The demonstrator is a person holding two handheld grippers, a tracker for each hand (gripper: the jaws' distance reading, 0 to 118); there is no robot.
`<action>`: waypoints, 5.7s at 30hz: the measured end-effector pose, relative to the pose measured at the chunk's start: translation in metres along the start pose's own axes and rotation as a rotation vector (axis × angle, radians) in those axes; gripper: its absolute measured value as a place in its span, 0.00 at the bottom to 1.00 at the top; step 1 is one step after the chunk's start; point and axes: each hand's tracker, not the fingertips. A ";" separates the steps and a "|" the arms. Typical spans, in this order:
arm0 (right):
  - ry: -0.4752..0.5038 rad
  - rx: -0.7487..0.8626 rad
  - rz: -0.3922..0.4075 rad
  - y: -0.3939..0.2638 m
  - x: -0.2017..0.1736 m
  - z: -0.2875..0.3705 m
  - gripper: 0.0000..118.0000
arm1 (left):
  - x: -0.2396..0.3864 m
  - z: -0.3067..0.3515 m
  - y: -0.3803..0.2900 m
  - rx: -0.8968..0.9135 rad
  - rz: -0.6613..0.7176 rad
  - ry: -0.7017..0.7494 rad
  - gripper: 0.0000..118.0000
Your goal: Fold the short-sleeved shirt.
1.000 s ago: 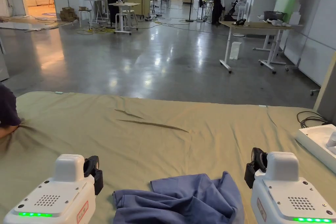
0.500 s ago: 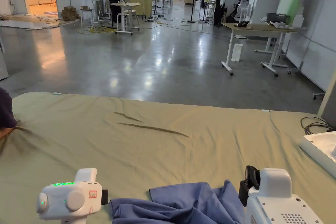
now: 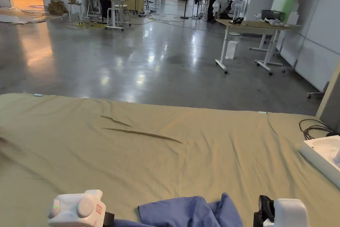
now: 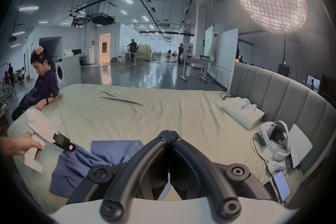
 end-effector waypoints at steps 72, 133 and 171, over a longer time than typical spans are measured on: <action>0.117 0.006 -0.055 0.175 0.069 -0.017 0.00 | -0.047 0.309 0.007 0.720 -0.022 0.009 0.07; -0.115 -0.031 -0.059 0.208 0.109 -0.118 0.00 | -0.090 0.281 0.123 0.681 0.006 0.133 0.07; -0.144 -0.271 0.042 -0.054 0.082 0.058 0.46 | -0.158 0.209 -0.176 0.476 0.092 0.113 0.45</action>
